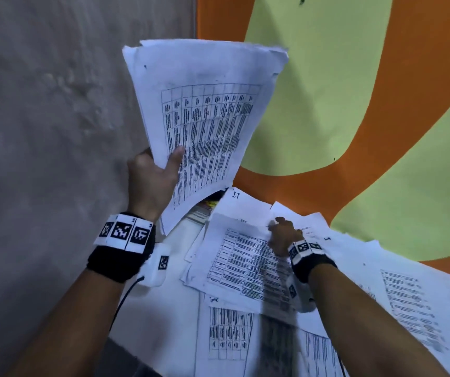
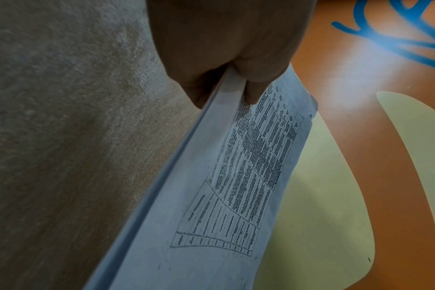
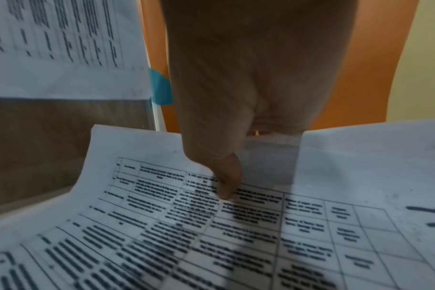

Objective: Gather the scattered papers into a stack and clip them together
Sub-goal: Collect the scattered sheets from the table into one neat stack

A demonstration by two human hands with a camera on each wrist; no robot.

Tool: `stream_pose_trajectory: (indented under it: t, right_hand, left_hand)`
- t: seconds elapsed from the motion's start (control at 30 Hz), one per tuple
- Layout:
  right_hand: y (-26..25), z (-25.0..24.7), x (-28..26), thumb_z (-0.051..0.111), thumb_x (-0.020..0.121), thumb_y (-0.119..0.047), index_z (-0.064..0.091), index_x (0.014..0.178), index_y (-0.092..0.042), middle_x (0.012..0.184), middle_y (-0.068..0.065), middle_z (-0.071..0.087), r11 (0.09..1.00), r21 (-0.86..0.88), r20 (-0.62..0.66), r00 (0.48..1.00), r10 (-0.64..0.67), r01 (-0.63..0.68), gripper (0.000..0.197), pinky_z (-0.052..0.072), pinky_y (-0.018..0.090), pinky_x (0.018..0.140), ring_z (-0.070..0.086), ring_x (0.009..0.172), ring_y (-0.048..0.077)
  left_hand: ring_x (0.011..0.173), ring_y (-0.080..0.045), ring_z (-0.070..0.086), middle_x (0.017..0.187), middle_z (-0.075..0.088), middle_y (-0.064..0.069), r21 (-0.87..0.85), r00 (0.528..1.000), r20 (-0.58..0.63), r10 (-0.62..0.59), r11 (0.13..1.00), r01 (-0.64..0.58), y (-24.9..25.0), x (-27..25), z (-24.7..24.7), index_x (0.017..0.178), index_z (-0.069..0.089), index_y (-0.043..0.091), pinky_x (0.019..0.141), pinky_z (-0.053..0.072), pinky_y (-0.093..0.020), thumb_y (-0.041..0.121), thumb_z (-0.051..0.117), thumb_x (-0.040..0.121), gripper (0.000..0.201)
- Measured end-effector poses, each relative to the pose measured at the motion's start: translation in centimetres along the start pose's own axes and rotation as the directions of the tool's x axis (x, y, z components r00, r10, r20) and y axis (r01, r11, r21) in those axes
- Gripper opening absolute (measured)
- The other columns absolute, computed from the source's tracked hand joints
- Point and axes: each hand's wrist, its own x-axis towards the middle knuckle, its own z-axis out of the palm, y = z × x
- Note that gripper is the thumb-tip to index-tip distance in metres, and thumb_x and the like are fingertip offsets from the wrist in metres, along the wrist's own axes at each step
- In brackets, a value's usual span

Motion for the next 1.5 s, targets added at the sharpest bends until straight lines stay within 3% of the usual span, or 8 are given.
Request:
stream_pose_trajectory:
  t: [0.43,0.67,0.83,0.93,1.1,1.23,1.37,1.5]
  right_hand:
    - [0.6,0.9,2.1,0.054,0.085,-0.019,0.062,0.118,-0.015,0.120,0.013,0.054,0.986,-0.120,-0.156,0.979,-0.132,0.114,0.034,0.036,0.046,0.099,0.049,0.114,0.032]
    - [5.4,-3.6,-2.2,0.066,0.072,0.001,0.058,0.100,-0.008,0.079,0.011,0.069,0.897,0.325,-0.452,0.883,-0.129,0.298,0.031,0.045,0.032,0.055,0.065,0.068,0.030]
    - [11.6,-8.3,-9.6,0.072,0.078,0.001,0.066,0.079,-0.007,0.060,-0.008,0.064,0.674,0.682,-0.476,0.872,0.112,0.286,0.011,0.040,0.009,0.047,0.057,0.059,0.011]
    - [13.6,-9.2,-13.5,0.063,0.082,0.006,0.045,0.052,-0.018,0.031,-0.014,0.045,0.483,0.806,-0.506,0.821,0.263,0.342,0.043,0.031,0.005,0.040,0.042,0.037,-0.007]
    - [16.3,-7.4,-16.0,0.056,0.091,-0.007,0.053,0.074,-0.014,0.077,0.004,0.058,0.165,0.938,-0.346,0.855,0.386,0.305,0.019,0.049,0.032,0.065,0.055,0.063,0.010]
    - [16.2,-4.3,-16.0,0.077,0.065,-0.045,0.043,0.049,-0.011,0.044,0.002,0.033,0.061,0.983,-0.182,0.919,0.349,0.172,0.050,0.031,0.024,0.043,0.032,0.035,0.010]
    - [15.5,-1.2,-15.2,0.080,0.071,-0.030,0.054,0.086,-0.002,0.073,0.012,0.041,-0.191,0.976,-0.051,0.962,0.269,0.106,0.041,0.041,0.032,0.057,0.044,0.062,0.024]
    - [13.9,0.5,-15.6,0.052,0.092,-0.001,0.060,0.097,0.001,0.081,0.007,0.068,-0.221,0.974,-0.001,0.981,0.192,0.044,0.009,0.055,0.025,0.064,0.064,0.072,0.016]
  left_hand:
    - [0.078,-0.003,0.065,0.087,0.068,0.002,0.040,0.999,-0.008,-0.048,0.998,0.049,-1.8,0.4,0.5,0.095,0.071,0.007,0.074,0.050,-0.023,0.030,0.067,0.086,0.025]
    - [0.059,0.015,0.057,0.059,0.059,0.036,0.025,0.997,-0.020,-0.077,0.997,0.078,-2.1,0.8,1.3,0.074,0.059,0.028,0.063,0.046,-0.013,0.031,0.069,0.085,0.014]
    - [0.048,0.004,0.046,0.059,0.055,0.006,-0.035,0.996,-0.064,-0.063,0.997,0.061,-1.6,0.7,1.8,0.065,0.051,0.018,0.051,0.038,-0.018,0.029,0.067,0.086,0.029]
    - [0.033,-0.003,0.032,0.035,0.038,0.007,-0.048,0.995,0.016,-0.100,0.994,0.100,-1.2,0.1,3.2,0.047,0.031,0.020,0.041,0.026,-0.022,0.029,0.069,0.085,0.055]
    - [0.057,-0.006,0.057,0.059,0.050,-0.014,-0.176,0.972,0.177,-0.153,0.967,0.185,1.6,-2.5,6.9,0.064,0.051,0.009,0.060,0.047,-0.025,0.034,0.074,0.077,0.037]
    - [0.056,-0.014,0.048,0.056,0.053,0.009,-0.190,0.843,0.499,-0.199,0.925,0.330,0.7,-6.0,10.0,0.064,0.047,0.017,0.055,0.040,-0.018,0.045,0.073,0.075,0.040]
    - [0.099,-0.015,0.068,0.098,0.073,0.012,-0.167,0.625,0.751,-0.212,0.856,0.490,0.4,-9.7,11.6,0.099,0.067,0.028,0.082,0.054,-0.030,0.045,0.065,0.076,0.029]
    - [0.098,-0.022,0.070,0.105,0.074,0.000,-0.094,0.481,0.846,-0.232,0.822,0.561,1.6,-12.0,11.6,0.108,0.067,0.025,0.087,0.055,-0.043,0.045,0.054,0.084,0.033]
